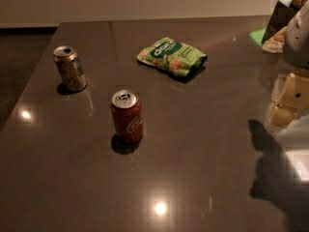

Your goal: Move coke can near green rice chip bag

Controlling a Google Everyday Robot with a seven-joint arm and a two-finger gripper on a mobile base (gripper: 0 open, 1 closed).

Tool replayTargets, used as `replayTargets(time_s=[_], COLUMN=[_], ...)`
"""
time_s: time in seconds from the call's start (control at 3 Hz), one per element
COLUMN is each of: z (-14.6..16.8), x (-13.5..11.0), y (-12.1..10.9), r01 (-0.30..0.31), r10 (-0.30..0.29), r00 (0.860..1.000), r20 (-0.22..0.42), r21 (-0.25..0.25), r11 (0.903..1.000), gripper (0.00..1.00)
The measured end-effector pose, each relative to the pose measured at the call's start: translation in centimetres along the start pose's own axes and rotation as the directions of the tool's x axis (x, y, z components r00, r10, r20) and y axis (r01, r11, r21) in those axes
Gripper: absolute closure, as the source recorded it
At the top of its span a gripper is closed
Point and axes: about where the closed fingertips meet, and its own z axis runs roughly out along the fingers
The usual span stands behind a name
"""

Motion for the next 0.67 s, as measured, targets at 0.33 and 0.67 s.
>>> replayTargets(time_s=[0.33, 0.67], z=[0.0, 0.7], x=[0.0, -2.3], y=[0.0, 0.8], r01=[0.0, 0.048], r10=[0.0, -0.046], r00=[1.0, 0.997], r20=[0.0, 0.065], r21=[0.0, -0.025], r11=[1.0, 0.9986], gripper=[0.0, 0.0])
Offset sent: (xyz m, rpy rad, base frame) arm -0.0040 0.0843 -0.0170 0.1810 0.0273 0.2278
